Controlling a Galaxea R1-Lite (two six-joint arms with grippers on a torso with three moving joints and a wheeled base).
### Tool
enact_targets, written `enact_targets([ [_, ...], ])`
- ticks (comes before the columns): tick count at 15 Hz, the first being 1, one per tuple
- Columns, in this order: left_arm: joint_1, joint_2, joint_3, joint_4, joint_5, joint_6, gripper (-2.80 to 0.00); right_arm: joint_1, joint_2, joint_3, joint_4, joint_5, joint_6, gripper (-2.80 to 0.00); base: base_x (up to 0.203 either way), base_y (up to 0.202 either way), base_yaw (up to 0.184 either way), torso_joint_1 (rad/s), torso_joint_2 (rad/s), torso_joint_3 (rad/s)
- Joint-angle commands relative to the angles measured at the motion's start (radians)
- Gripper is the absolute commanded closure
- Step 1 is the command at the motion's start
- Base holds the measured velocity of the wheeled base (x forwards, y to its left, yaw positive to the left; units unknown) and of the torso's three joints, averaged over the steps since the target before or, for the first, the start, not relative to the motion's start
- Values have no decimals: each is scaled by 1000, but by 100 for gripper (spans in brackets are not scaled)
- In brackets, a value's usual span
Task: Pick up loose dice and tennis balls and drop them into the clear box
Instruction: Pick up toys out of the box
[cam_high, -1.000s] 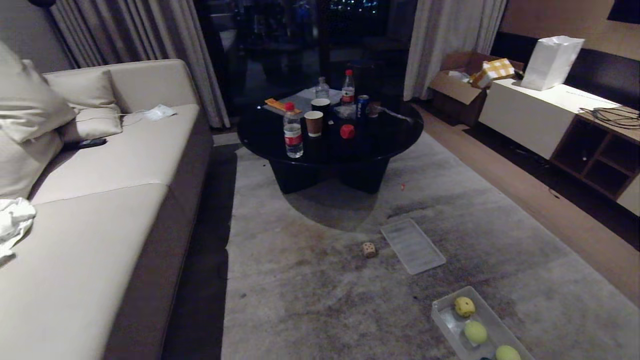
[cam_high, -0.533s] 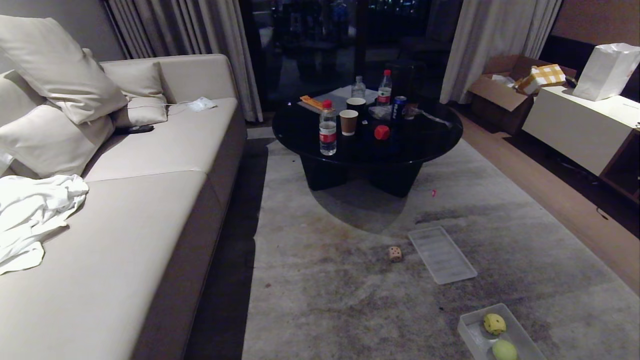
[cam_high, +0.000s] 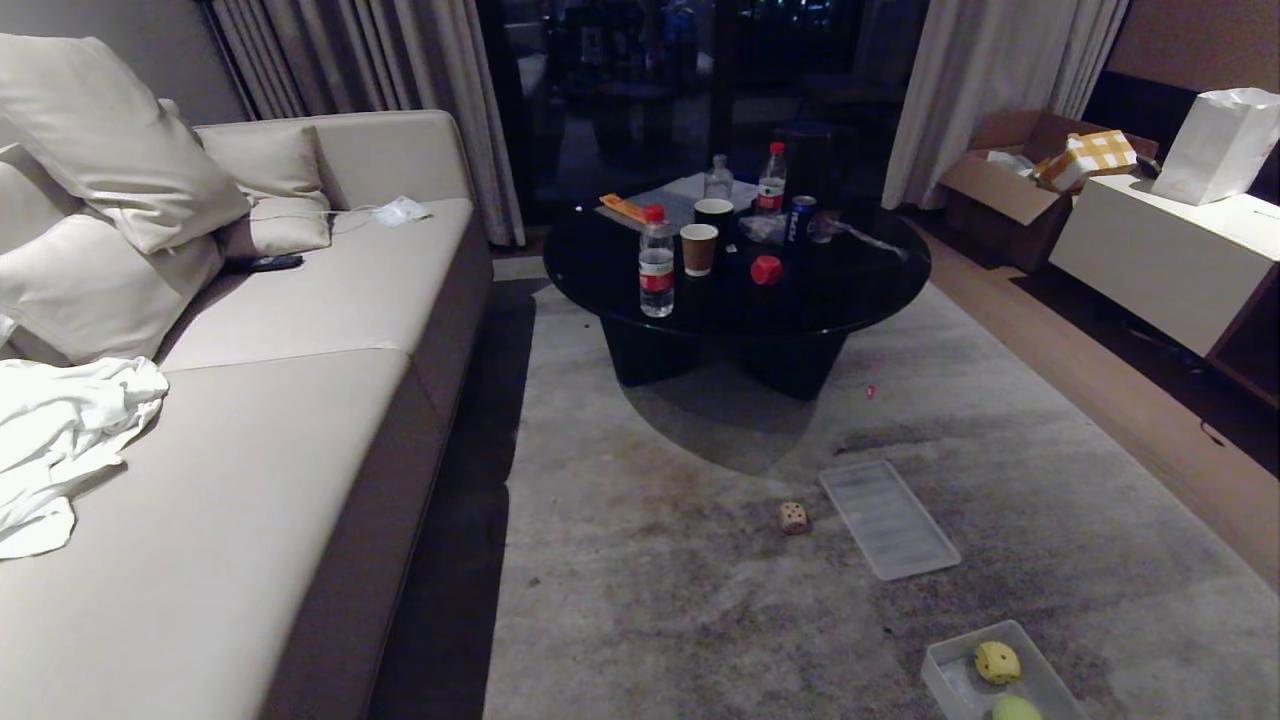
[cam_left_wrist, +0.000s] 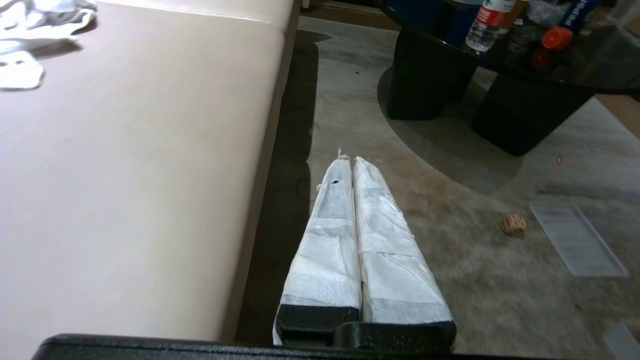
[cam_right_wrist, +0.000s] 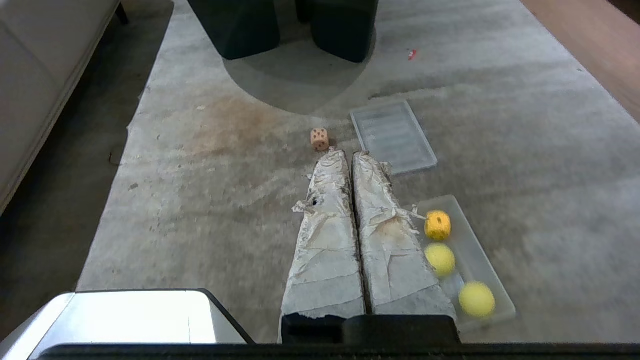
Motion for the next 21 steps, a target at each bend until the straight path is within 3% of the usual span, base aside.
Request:
enact_targets([
  [1,0,1,0,0,1,-2,0,0,1,0,1,0,0,0,185,0,4,-2,-4,2],
  [21,0,1,0,0,1,0,0,0,1,0,1,-1,6,0,184,0,0,2,3,3],
])
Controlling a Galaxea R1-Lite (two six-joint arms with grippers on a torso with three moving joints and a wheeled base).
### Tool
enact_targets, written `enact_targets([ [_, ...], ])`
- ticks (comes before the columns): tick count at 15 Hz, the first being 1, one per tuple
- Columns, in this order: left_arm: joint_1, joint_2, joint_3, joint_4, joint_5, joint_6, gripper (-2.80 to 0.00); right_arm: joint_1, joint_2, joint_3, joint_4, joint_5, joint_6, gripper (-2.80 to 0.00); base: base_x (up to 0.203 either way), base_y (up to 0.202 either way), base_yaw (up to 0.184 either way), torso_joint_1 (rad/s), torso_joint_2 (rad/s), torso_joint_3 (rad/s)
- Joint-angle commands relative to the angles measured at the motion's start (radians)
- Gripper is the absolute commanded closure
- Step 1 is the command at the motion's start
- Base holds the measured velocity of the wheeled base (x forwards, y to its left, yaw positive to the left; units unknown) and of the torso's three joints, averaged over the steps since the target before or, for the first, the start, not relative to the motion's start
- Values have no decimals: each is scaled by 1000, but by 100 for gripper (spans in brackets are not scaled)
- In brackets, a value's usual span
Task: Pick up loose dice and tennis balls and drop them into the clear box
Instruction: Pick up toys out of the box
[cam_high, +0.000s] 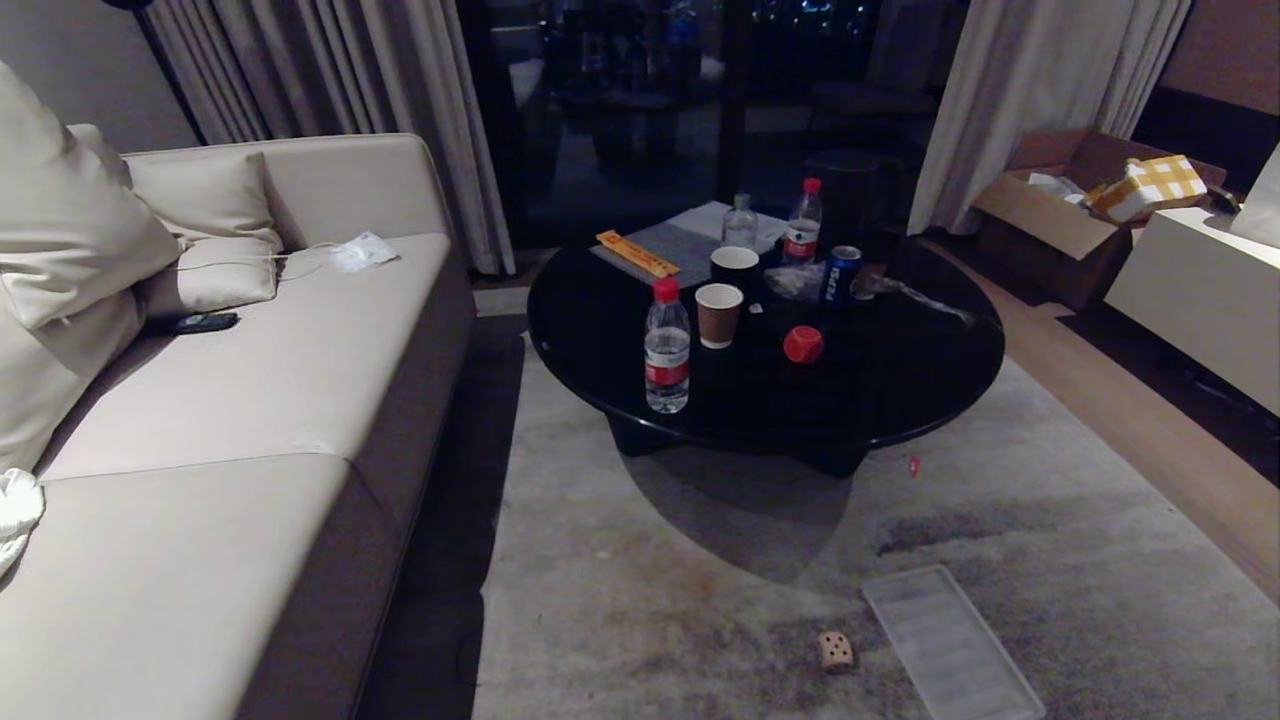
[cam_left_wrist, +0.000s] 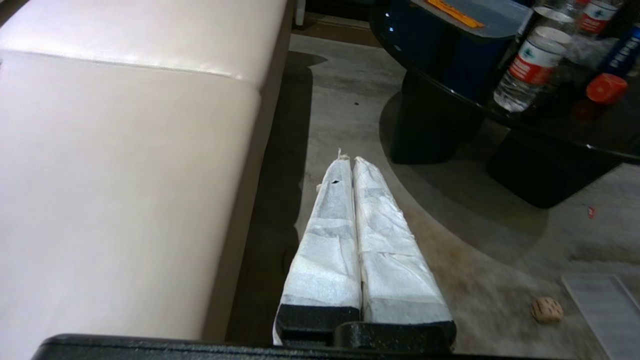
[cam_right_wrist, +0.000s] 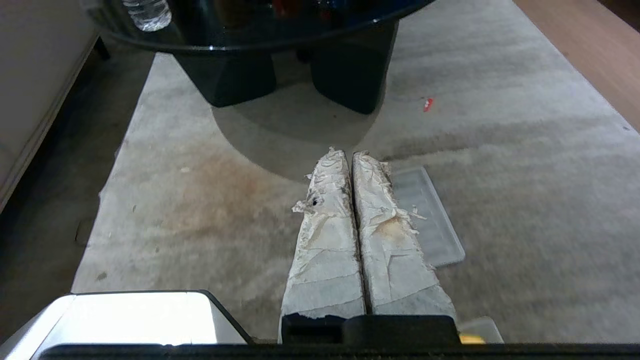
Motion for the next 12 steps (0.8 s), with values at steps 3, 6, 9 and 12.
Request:
enact_targets([
  [3,0,1,0,0,1,-1,0,0,1,0,1,1,0,0,43,0,0,0,1,1],
  [6,0,1,0,0,0,-1,0,0,1,0,1,0,0,0,0,0,0,0,0,0],
  [9,0,1,0,0,1,-1,0,0,1,0,1,0,0,0,0,0,0,0,0,0],
  [12,0,1,0,0,1,-1,0,0,1,0,1,0,2,0,0,0,0,0,0,0],
])
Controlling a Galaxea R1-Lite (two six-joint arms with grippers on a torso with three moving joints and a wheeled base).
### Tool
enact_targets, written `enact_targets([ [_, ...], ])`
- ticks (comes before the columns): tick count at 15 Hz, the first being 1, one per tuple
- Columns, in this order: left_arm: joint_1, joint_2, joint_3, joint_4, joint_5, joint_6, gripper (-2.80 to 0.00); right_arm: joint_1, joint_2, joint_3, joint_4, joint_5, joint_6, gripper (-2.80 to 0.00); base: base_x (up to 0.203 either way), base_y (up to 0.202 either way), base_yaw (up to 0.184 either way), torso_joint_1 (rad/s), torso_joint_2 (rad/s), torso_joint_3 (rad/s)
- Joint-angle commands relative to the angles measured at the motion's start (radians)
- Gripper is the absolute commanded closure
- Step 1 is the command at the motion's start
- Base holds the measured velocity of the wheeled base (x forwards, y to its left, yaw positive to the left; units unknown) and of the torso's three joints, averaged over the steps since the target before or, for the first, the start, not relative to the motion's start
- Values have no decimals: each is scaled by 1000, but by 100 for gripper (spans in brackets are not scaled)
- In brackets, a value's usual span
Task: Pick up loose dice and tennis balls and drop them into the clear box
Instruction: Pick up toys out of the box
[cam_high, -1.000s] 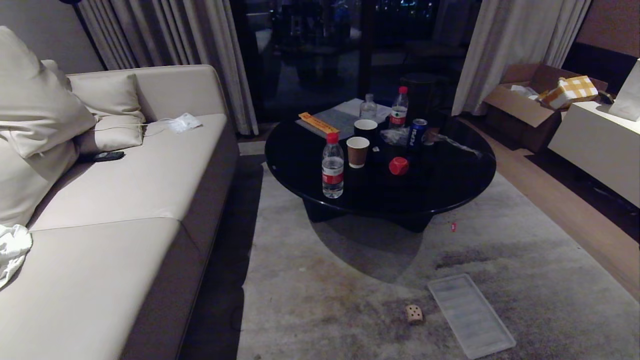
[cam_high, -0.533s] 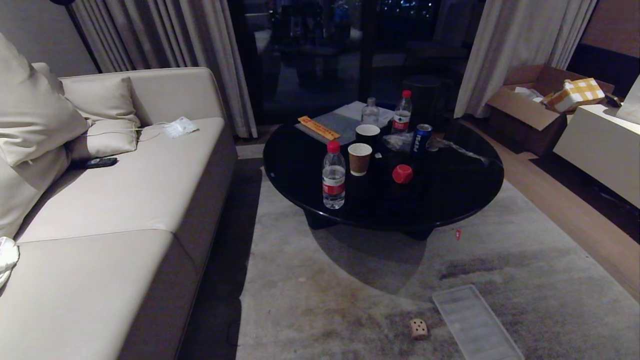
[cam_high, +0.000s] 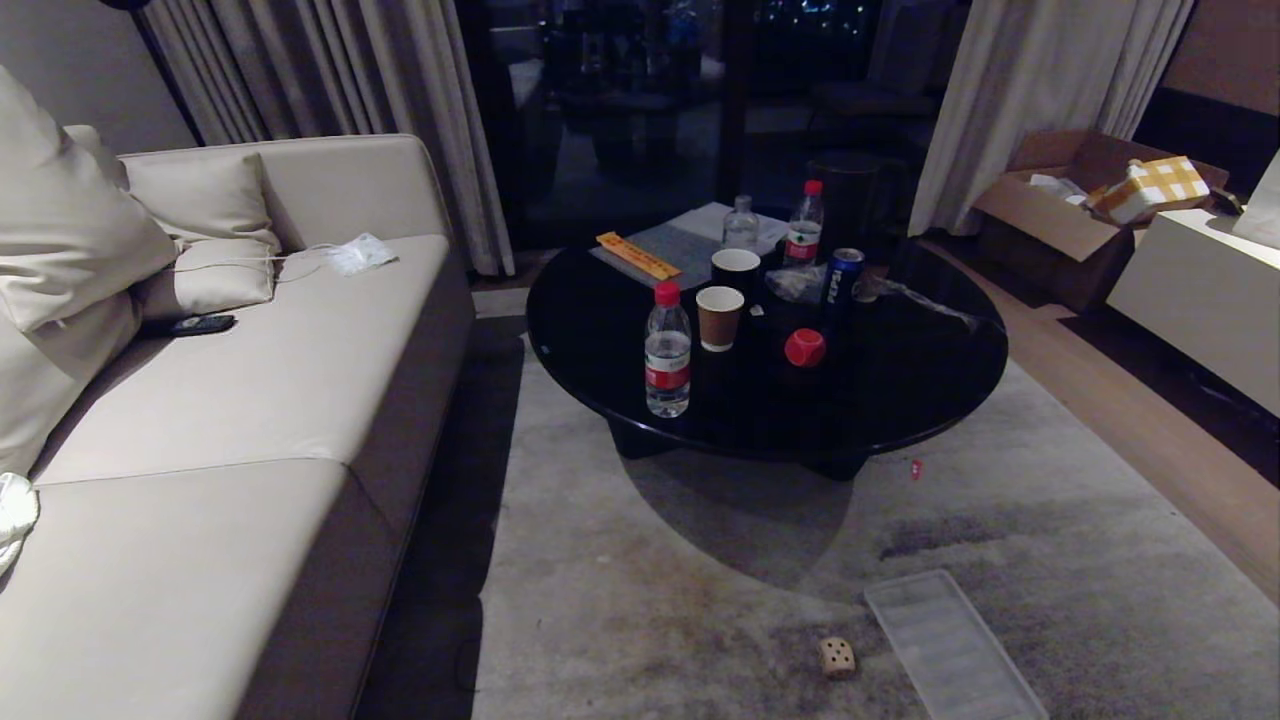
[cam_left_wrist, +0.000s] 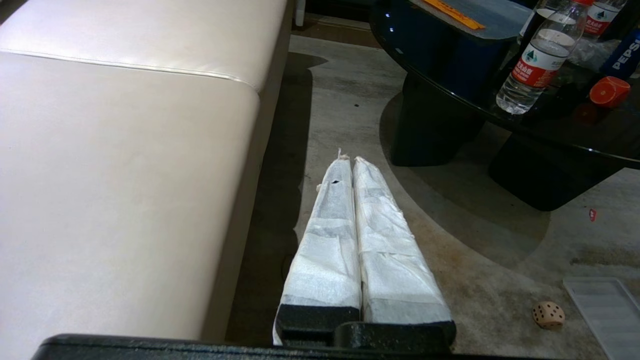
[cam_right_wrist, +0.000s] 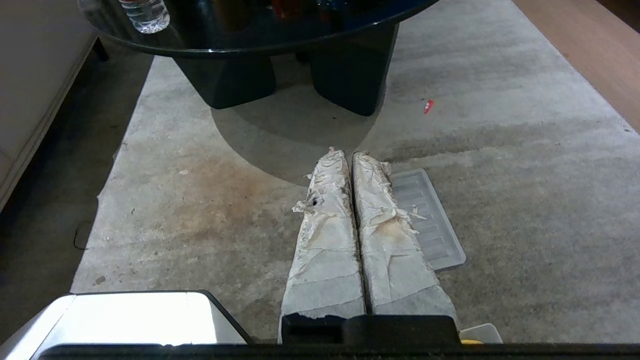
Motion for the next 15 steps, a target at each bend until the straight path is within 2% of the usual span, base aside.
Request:
enact_targets([
  [1,0,1,0,0,1,-3,0,0,1,0,1,0,1,0,0,0,0,0,0,0],
  [8,0,1,0,0,1,0,0,0,1,0,1,0,1,0,0,0,0,3,3,147],
  [15,0,1,0,0,1,0,0,0,1,0,1,0,1,0,0,0,0,1,1,19],
])
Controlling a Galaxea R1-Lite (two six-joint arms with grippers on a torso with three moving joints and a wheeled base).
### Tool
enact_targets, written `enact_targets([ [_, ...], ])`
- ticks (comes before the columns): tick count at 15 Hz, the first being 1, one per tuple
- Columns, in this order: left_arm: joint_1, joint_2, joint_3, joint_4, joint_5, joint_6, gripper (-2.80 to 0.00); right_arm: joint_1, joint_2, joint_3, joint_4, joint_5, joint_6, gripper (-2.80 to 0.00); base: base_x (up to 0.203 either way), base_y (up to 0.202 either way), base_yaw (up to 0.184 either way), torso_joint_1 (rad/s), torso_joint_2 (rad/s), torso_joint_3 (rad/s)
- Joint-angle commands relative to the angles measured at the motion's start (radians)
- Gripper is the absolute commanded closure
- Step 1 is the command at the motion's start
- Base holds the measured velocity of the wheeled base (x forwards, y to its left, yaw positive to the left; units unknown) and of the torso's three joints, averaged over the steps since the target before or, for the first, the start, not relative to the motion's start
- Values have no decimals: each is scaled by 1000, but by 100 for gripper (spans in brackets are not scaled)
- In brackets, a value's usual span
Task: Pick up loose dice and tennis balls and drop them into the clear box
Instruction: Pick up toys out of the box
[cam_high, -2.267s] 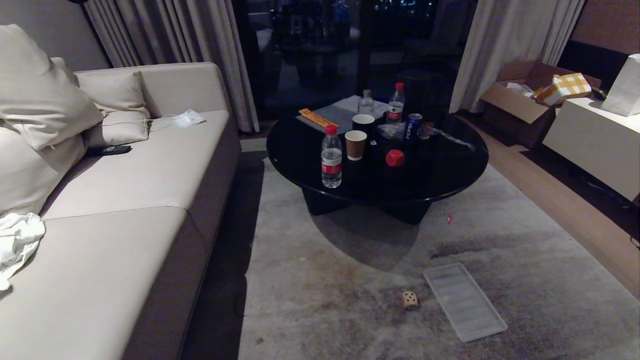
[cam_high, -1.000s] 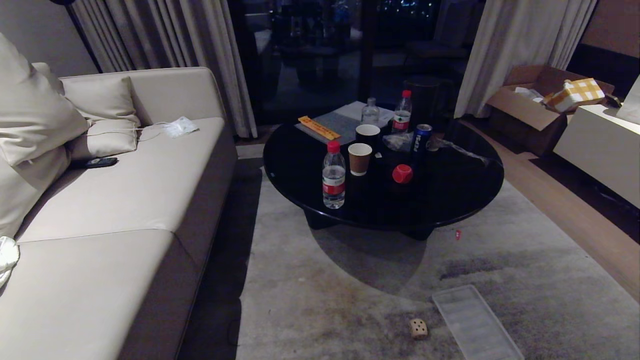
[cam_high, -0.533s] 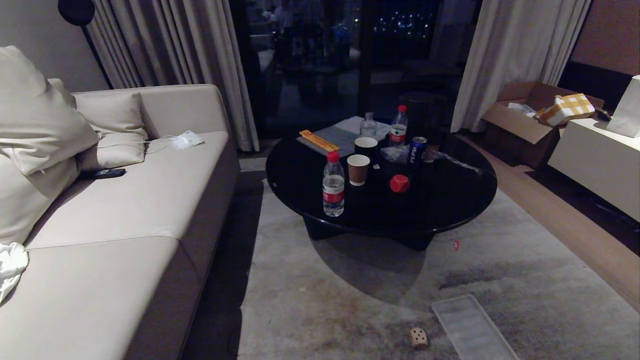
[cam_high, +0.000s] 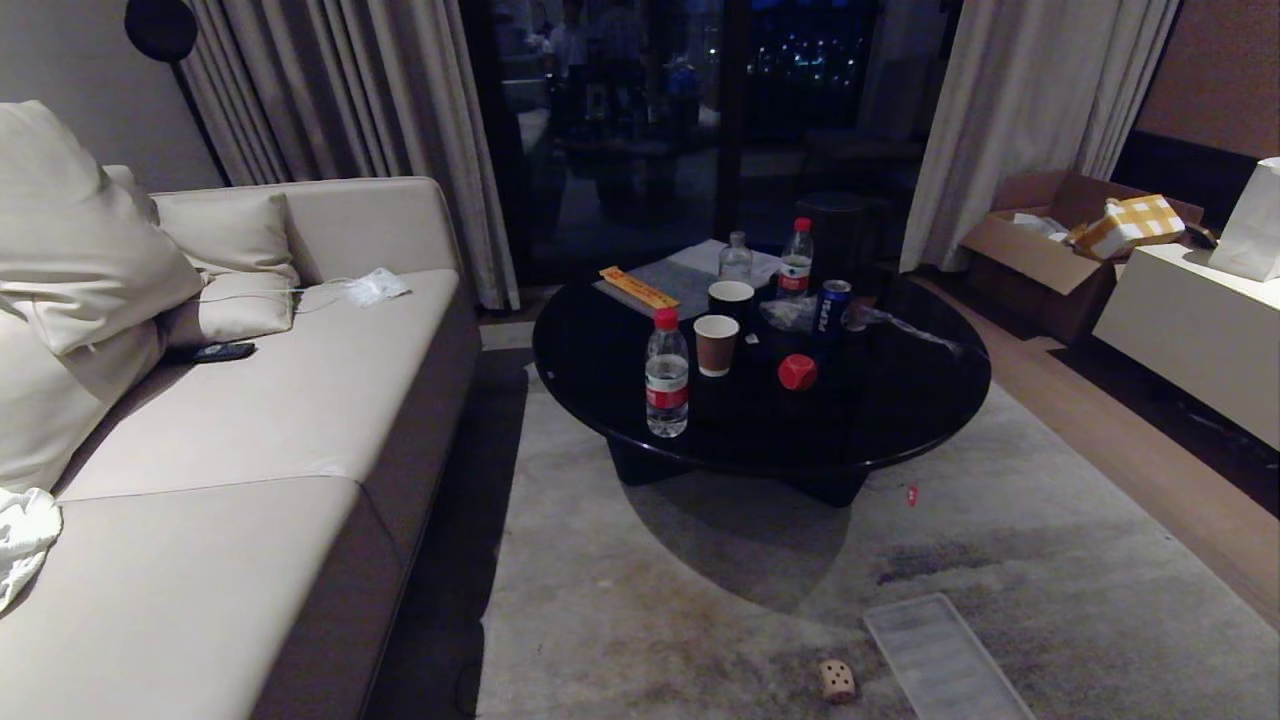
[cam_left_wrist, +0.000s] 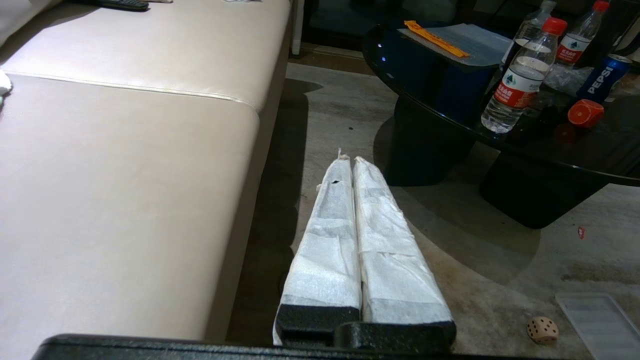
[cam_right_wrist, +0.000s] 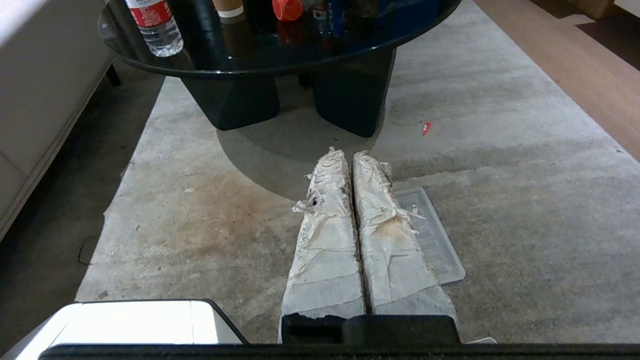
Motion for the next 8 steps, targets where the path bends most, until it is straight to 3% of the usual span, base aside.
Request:
enact_targets([
  [1,0,1,0,0,1,-1,0,0,1,0,1,0,1,0,0,0,0,0,0,0],
  [4,0,1,0,0,1,-3,0,0,1,0,1,0,1,0,0,0,0,0,0,0],
  [8,0,0,0,0,1,-2,0,0,1,0,1,0,1,0,-167,0,-4,4,4,5],
])
